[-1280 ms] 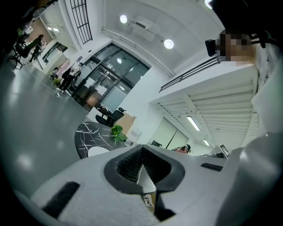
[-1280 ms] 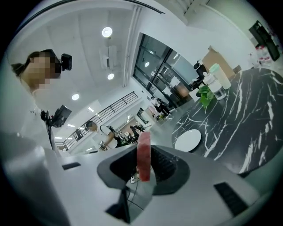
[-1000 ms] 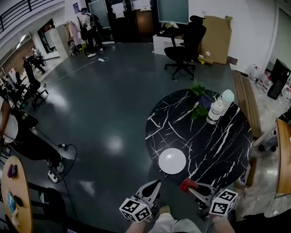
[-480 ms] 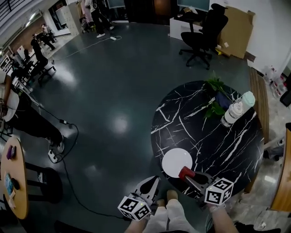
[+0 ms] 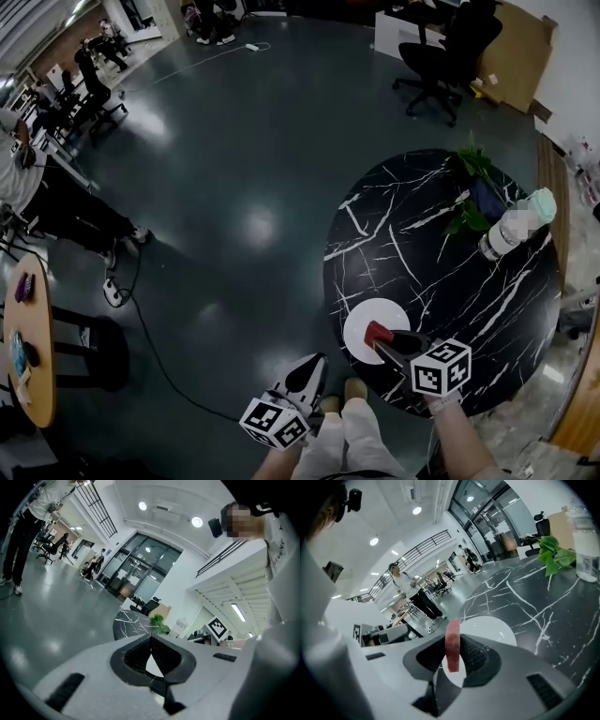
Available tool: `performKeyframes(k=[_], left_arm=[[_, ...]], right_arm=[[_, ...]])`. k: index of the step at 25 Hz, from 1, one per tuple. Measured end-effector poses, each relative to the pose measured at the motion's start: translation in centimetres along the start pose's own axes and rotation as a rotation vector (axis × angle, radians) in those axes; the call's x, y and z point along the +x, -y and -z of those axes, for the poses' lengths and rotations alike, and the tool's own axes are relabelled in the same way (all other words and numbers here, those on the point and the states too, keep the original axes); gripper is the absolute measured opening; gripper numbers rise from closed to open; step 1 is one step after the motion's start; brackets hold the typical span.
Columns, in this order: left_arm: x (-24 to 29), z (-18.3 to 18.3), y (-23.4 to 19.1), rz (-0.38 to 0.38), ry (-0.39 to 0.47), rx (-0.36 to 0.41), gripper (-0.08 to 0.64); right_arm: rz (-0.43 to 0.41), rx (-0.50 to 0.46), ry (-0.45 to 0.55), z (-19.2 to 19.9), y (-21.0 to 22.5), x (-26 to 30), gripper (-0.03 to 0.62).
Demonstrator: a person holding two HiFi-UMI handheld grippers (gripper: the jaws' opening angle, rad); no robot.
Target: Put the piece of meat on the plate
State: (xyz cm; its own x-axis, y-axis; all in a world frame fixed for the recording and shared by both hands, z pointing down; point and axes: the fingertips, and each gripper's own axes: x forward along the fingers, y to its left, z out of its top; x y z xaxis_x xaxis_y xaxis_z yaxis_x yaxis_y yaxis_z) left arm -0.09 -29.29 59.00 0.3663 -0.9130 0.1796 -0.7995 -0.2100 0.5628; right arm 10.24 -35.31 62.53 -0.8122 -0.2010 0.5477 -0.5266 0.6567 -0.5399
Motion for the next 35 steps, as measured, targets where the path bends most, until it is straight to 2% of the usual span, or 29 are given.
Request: performKeyframes(k=[4, 7, 13, 17, 27, 33, 35], left_arm=[[-0.4, -0.2, -0.7, -0.017, 0.014, -0.011, 0.008], [-0.5, -0.4, -0.9, -0.018, 0.024, -0.013, 0.008], [-0.6, -1.0, -0.5, -0.018, 0.034, -0.022, 0.008], [-0.8, -0.9, 0.1, -0.011, 0.034, -0.015, 0.008], [-1.7, -1.6, 1.7, 0.01, 0.054, 0.002, 0.008], [-2.1, -3.1, 3.4, 0.036, 0.073, 0.017, 0.008], [-2.0, -3.6, 4.0, 0.053, 0.079, 0.025, 0.008]], right_arm=[[0.011, -0.004, -0.034, 0.5, 0.6, 1.0, 0.089], [0.04, -0.028, -0.023, 0.0, 1.2, 0.8, 0.089], [0.141, -0.19, -0.062, -0.5, 2.3, 0.4, 0.12], [0.215, -0.281, -0.039, -1.3, 3.0, -0.4, 0.155], [0.15, -0.256, 0.093, -3.3, -0.2, -3.4, 0.164], [0.109, -0.329, 0.176, -4.8, -4.7, -6.6, 0.161], [0.1, -0.352, 0.202, -5.4, -6.0, -7.5, 0.128]])
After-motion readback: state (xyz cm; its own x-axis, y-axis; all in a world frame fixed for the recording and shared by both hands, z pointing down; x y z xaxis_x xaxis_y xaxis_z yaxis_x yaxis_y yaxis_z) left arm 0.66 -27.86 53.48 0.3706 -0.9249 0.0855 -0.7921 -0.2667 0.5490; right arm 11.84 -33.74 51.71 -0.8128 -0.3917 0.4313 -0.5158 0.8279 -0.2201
